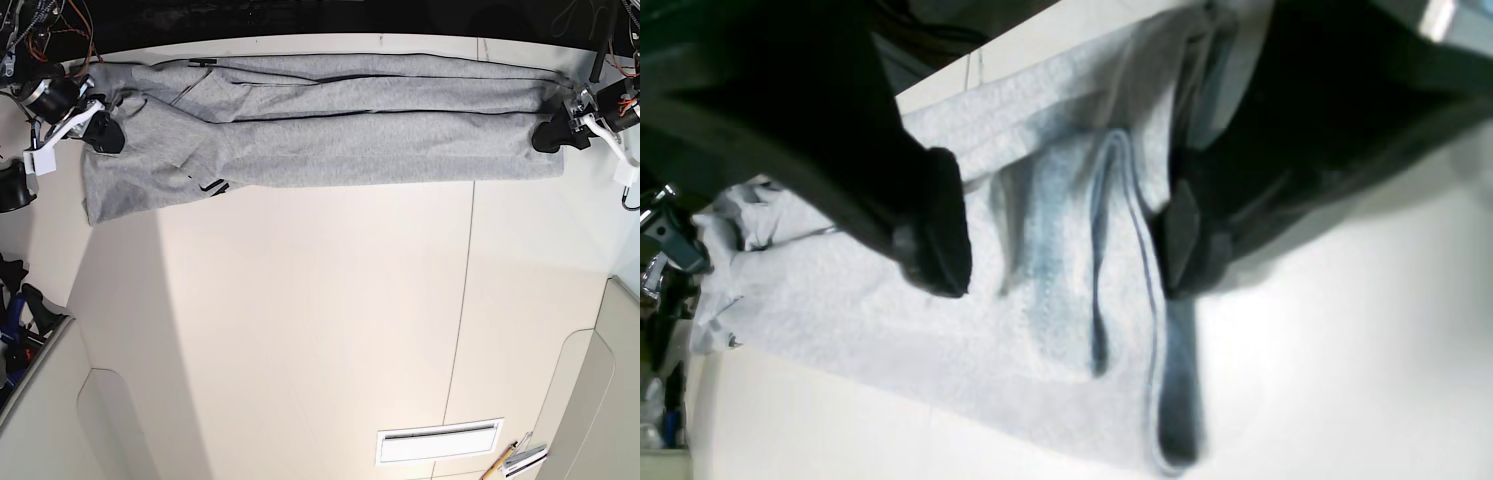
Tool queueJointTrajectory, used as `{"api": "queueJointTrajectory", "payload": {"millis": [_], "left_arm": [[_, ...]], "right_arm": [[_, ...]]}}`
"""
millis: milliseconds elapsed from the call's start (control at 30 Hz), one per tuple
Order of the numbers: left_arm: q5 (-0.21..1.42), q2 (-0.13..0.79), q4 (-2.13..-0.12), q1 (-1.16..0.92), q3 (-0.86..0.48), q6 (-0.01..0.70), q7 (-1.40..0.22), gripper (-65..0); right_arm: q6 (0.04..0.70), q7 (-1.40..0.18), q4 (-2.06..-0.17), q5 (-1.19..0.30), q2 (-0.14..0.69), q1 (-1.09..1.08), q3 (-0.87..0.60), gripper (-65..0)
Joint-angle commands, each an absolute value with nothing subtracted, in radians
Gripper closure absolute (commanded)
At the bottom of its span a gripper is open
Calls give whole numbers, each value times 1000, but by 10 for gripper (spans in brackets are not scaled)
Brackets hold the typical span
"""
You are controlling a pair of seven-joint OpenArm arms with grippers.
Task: Fold the T-shirt properly
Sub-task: 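Lower the folded hem and open both grippers, then grasp the strip's end with the left gripper and fold it toward the right gripper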
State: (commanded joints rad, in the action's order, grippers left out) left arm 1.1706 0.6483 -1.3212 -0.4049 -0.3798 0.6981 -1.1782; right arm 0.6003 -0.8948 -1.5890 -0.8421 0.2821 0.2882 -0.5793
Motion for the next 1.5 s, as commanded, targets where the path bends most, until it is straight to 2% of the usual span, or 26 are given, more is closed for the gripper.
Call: {"api": "queueJointTrajectory", "payload": {"millis": [67,100,167,467,767,1000,1200,1367,1500], "left_arm": [[1171,648,-1321,-405,-380,698,-1178,-136],[1171,648,-1321,-404,-380,698,-1177,-76],[1170,648,-1321,-403,-380,698,-1163,-1],[1135,673,-1321,-359,-381,698,-1166,0],[1026,818,-1321,-195,-381,698,-1166,0],[1029,933,-1330,-85,-380,698,-1164,0],[1156,888,-1564,-126,-380,698,-1279,0],[1183,806,-1826,-210,-380,698,-1280,0],[1214,715,-1909,-258,-377,698,-1280,0]], "right_arm": [[600,-895,-1589,-874,282,288,-579,0],[600,-894,-1589,-884,282,288,-579,0],[600,-895,-1589,-891,282,286,-579,0],[600,-915,-1592,-892,283,234,-581,0],[601,-925,-1609,-902,283,230,-629,0],[601,-944,-1609,-905,283,231,-638,0],[602,-943,-1609,-905,283,230,-638,0],[602,-943,-1609,-898,283,228,-638,0],[602,-942,-1609,-898,282,228,-638,0]]}}
